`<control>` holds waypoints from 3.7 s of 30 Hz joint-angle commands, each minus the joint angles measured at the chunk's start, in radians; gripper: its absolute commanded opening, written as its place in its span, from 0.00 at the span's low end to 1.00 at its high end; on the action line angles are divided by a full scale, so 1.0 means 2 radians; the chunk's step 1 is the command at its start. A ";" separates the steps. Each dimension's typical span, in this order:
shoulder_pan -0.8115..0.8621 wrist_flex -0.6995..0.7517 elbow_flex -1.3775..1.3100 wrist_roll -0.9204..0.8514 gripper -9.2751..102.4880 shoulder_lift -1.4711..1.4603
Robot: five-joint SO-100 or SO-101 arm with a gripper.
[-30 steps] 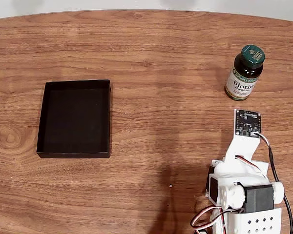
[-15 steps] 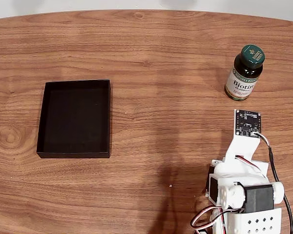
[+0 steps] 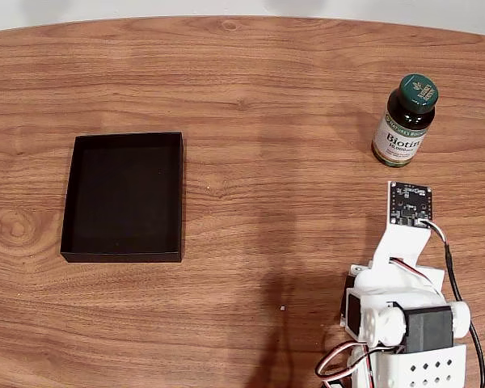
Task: Pick up the pill bottle and place it in the black box.
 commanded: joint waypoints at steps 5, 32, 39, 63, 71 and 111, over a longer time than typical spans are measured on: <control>0.000 0.083 -0.008 -0.003 0.08 -0.001; 0.054 -0.058 -0.008 -0.015 0.15 -0.002; 0.064 -0.151 -0.008 0.020 0.18 -0.068; 0.178 -0.681 -0.012 0.048 0.41 -0.315; 0.179 -0.775 -0.015 0.061 0.41 -0.393; 0.140 -0.981 -0.203 0.027 0.42 -0.728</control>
